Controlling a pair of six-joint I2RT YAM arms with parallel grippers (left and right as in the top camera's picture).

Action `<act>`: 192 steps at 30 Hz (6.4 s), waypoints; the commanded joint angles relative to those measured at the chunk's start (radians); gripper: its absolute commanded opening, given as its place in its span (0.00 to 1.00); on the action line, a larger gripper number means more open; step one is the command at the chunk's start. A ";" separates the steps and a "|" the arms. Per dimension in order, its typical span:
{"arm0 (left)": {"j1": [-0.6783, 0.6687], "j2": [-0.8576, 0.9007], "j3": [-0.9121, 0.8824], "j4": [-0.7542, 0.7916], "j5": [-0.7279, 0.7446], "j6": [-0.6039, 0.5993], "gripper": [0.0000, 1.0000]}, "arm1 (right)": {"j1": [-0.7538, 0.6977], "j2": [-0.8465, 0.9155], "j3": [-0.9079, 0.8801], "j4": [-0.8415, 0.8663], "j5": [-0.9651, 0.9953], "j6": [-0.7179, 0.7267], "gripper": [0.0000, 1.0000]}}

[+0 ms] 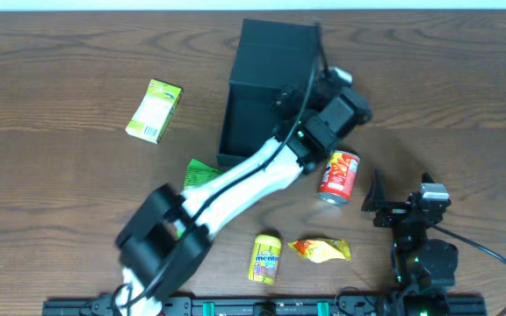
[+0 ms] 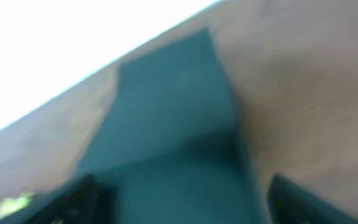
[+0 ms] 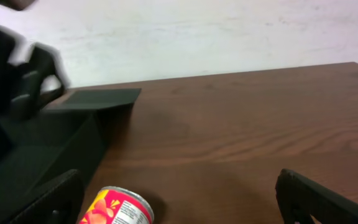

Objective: Pack container

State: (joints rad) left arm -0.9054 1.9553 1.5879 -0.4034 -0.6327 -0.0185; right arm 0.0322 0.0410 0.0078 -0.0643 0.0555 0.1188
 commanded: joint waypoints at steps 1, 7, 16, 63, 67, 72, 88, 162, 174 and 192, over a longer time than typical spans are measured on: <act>0.003 -0.130 0.042 -0.194 -0.098 0.007 0.95 | 0.008 -0.002 -0.002 -0.006 0.000 0.007 0.99; 0.061 -0.315 0.042 -0.627 0.217 -0.270 0.95 | 0.008 -0.002 -0.002 -0.006 0.000 0.007 0.99; 0.195 -0.484 -0.138 -0.795 0.422 -0.875 0.95 | 0.008 -0.002 -0.002 -0.006 0.000 0.007 0.99; 0.378 -0.442 -0.919 0.050 0.636 -0.546 0.81 | 0.008 -0.002 -0.002 -0.006 0.000 0.007 0.99; 0.377 -0.442 -0.919 0.060 0.677 -0.565 0.65 | 0.008 -0.002 -0.002 -0.006 0.000 0.007 0.99; 0.375 -0.442 -0.920 0.061 0.678 -0.564 0.40 | 0.008 -0.002 -0.002 -0.006 0.000 0.007 0.99; 0.375 -0.504 -0.922 -0.006 0.666 -0.450 0.19 | 0.008 -0.002 -0.002 -0.006 0.000 0.007 0.99; 0.351 0.157 0.202 -0.331 0.614 -0.120 0.16 | 0.008 -0.002 -0.002 -0.006 0.000 0.007 0.99; 0.320 0.156 0.202 -0.356 0.510 -0.135 0.30 | 0.008 -0.002 -0.002 -0.006 0.000 0.007 0.99; 0.277 0.081 0.201 -0.397 0.423 -0.136 0.12 | 0.008 -0.002 -0.002 -0.006 0.000 0.007 0.99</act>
State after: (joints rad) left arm -0.6186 2.0598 1.7699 -0.7883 -0.1844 -0.1608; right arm 0.0322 0.0410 0.0078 -0.0647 0.0555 0.1188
